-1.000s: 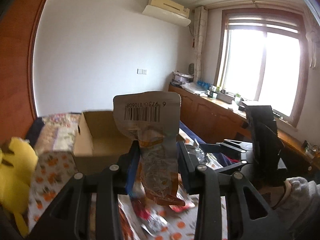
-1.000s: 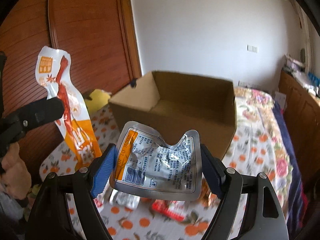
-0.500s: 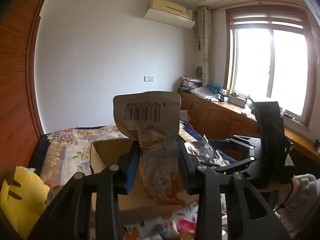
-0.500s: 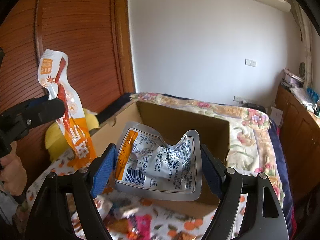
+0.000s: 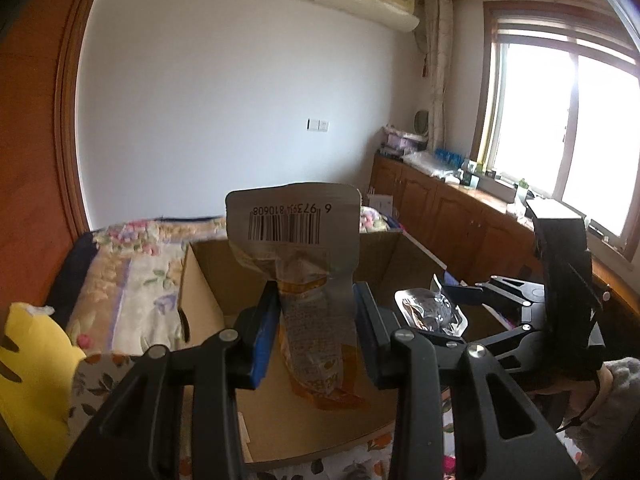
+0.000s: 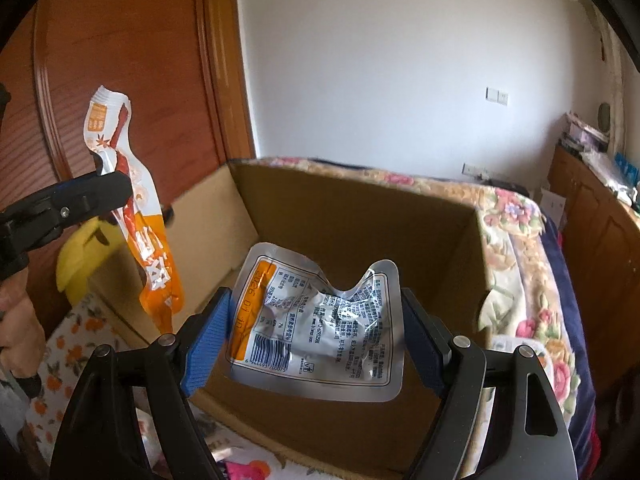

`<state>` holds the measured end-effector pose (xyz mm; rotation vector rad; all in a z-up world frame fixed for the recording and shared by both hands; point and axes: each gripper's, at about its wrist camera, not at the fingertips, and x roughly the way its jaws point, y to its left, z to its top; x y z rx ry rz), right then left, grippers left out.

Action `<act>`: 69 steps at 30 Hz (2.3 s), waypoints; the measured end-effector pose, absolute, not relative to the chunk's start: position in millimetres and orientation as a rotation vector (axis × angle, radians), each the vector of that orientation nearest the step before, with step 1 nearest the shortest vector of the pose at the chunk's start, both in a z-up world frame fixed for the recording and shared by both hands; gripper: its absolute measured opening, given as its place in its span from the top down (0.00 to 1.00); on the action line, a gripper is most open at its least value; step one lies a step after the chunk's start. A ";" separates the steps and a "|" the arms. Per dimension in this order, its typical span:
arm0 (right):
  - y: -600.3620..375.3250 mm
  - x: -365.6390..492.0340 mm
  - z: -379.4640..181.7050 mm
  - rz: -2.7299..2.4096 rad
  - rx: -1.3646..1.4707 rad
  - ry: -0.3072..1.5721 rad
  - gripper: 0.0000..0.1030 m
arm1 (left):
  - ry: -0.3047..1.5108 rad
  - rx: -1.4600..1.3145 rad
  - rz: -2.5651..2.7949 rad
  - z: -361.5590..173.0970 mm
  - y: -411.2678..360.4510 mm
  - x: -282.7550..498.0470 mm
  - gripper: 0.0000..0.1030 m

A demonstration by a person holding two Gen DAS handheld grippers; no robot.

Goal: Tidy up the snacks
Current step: 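Carry both packets over the box and release them inside, then move both tools back toward the remaining snacks on the bed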

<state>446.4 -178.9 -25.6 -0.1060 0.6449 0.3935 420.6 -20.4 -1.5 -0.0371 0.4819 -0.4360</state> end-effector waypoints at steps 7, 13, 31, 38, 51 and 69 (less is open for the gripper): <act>-168.2 447.3 -43.0 0.391 -0.137 0.678 0.20 | 0.552 -0.016 -0.431 -22.8 -27.9 424.6 0.65; -164.4 455.1 -50.8 0.378 -0.162 0.702 0.18 | 0.604 0.005 -0.429 -29.9 -34.9 422.3 0.57; -163.5 430.6 -37.5 0.331 -0.153 0.651 0.11 | 0.559 -0.017 -0.444 -21.3 -10.8 366.0 0.53; -175.1 373.4 -17.5 0.335 -0.095 0.607 0.11 | 0.557 0.001 -0.416 -26.1 2.0 322.8 0.48; -185.6 283.4 -52.4 0.350 -0.006 0.637 0.11 | 0.652 -0.005 -0.366 -88.6 6.2 261.3 0.43; -167.9 281.3 -116.9 0.466 0.172 0.771 0.15 | 0.713 -0.094 -0.350 -124.1 7.7 260.2 0.40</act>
